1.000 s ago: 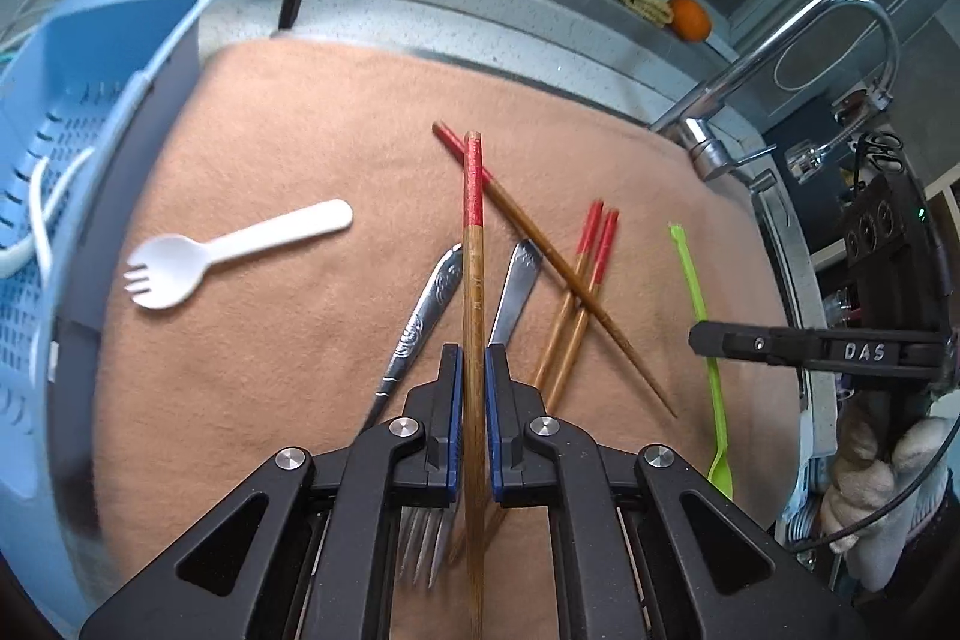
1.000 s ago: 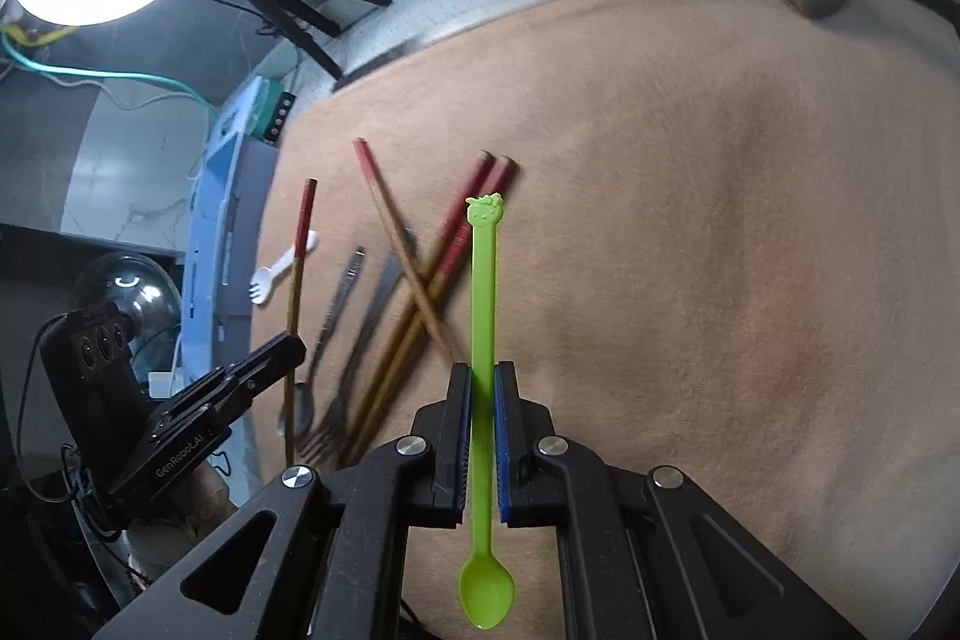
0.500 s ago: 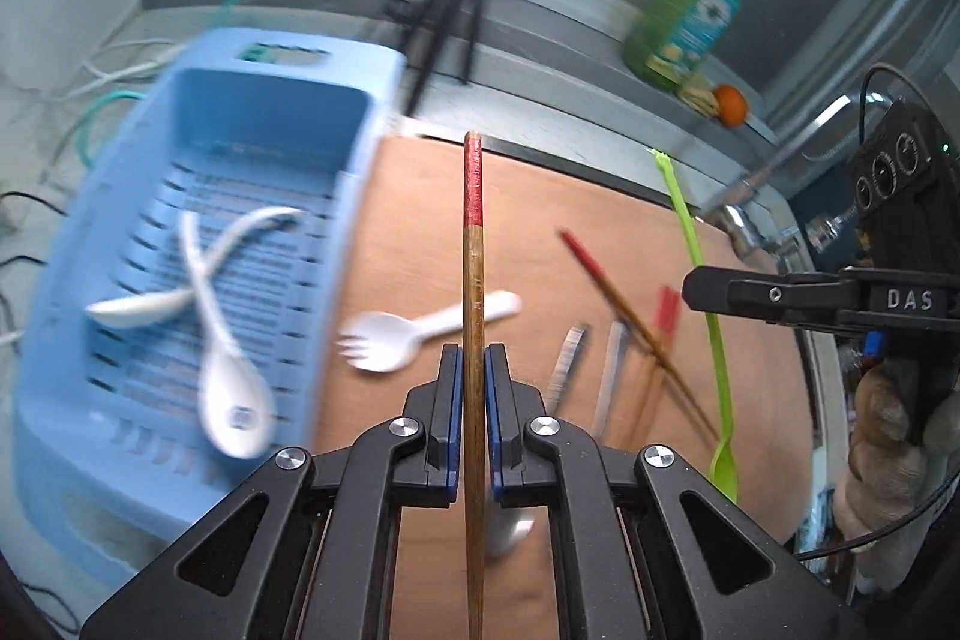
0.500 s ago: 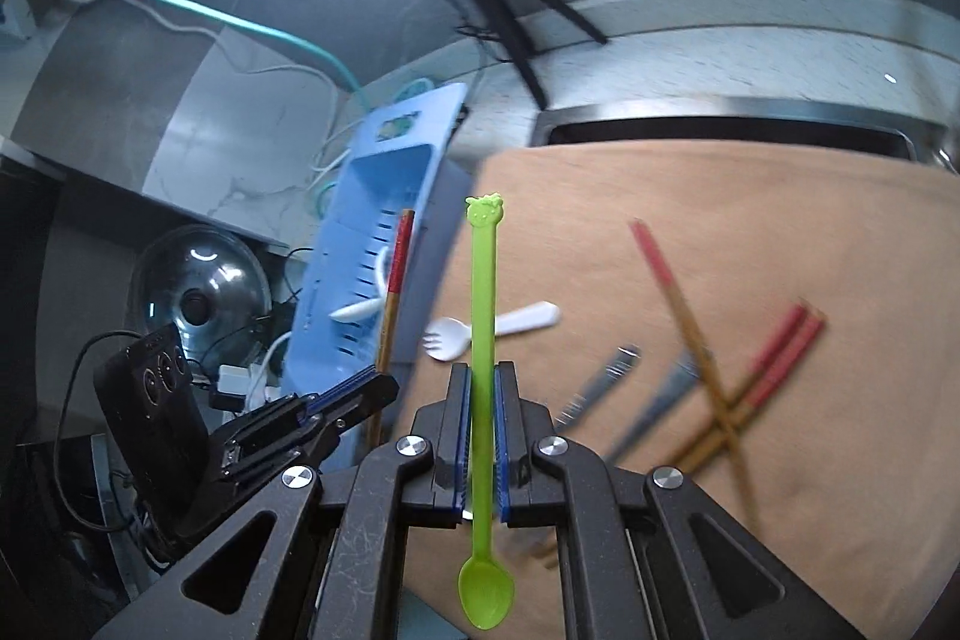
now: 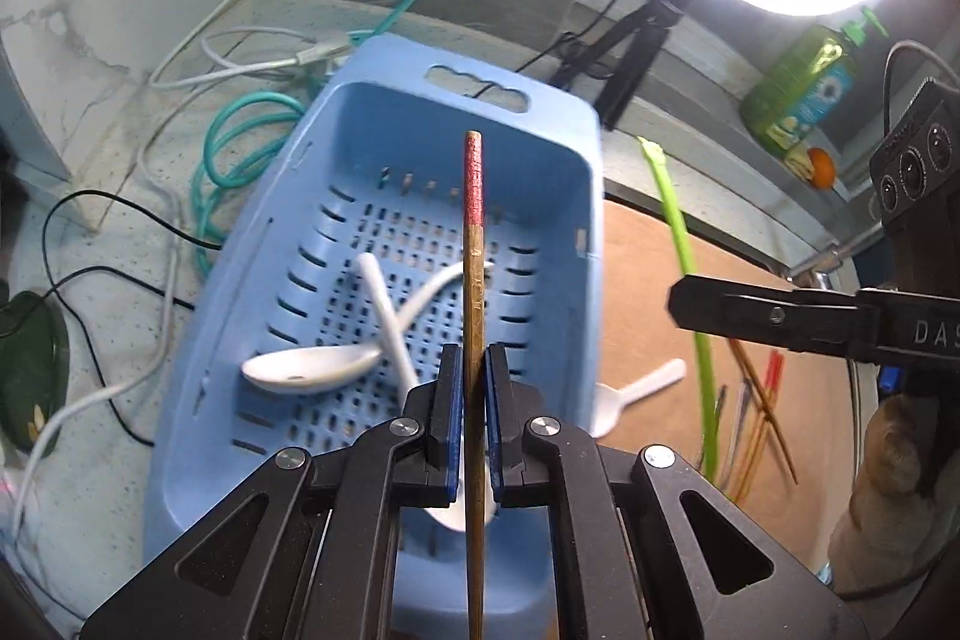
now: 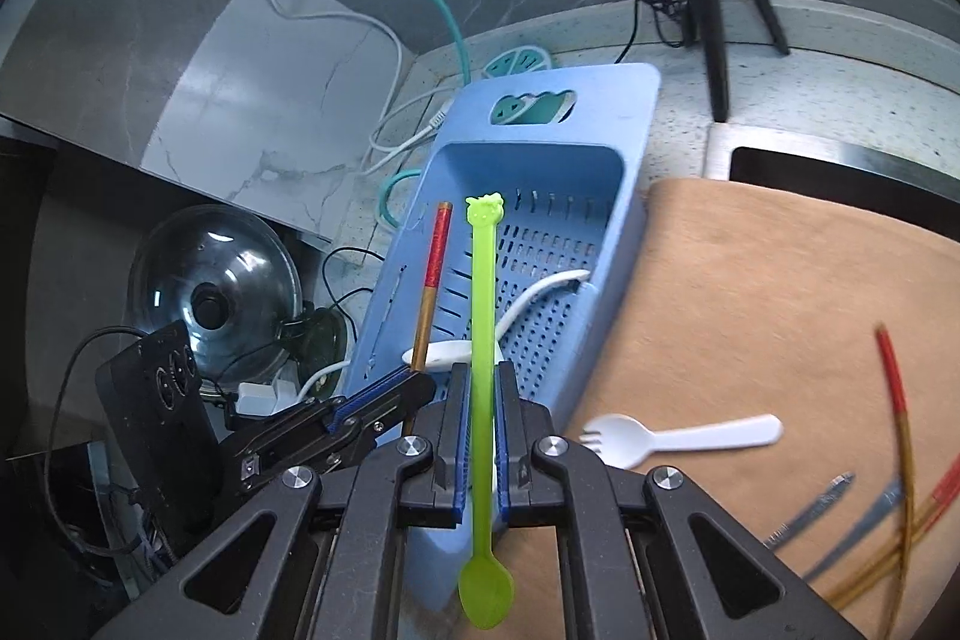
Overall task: Organize utensils
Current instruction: 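Lower the chopstick into the blue basket with the left gripper while the right drops the green spoon there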
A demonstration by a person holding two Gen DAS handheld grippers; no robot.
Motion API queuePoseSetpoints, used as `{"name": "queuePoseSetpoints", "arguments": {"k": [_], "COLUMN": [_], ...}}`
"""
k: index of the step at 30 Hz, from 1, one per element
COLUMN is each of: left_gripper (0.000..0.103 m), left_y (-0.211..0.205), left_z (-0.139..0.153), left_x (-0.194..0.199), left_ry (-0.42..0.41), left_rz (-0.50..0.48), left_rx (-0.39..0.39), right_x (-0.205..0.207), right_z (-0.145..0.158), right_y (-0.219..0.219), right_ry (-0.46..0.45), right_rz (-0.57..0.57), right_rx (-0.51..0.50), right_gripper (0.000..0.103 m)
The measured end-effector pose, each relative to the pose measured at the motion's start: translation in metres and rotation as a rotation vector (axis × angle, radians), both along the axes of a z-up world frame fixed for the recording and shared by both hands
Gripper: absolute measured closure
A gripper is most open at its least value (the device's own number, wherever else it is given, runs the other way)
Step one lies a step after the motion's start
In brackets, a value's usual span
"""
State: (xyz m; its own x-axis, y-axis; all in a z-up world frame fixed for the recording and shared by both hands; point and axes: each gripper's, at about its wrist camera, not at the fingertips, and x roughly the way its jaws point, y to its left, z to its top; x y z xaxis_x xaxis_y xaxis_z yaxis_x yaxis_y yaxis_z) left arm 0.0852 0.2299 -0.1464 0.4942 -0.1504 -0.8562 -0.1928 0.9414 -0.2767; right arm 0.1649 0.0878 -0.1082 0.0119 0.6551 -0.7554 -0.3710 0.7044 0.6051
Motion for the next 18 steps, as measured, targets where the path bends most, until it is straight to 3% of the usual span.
{"name": "queuePoseSetpoints", "arguments": {"k": [10,18], "left_gripper": [0.097,0.095], "left_y": [0.009,0.010], "left_z": [-0.021,-0.020], "left_x": [0.015,0.019], "left_ry": [0.054,0.064], "left_rz": [0.006,0.025], "left_rx": [-0.002,0.012], "right_x": [0.017,0.021], "right_z": [-0.034,-0.034], "right_y": [0.037,0.043], "right_ry": [0.049,0.023], "right_rz": [0.001,0.015], "right_rx": [-0.045,-0.073], "right_gripper": [0.096,0.093]}}
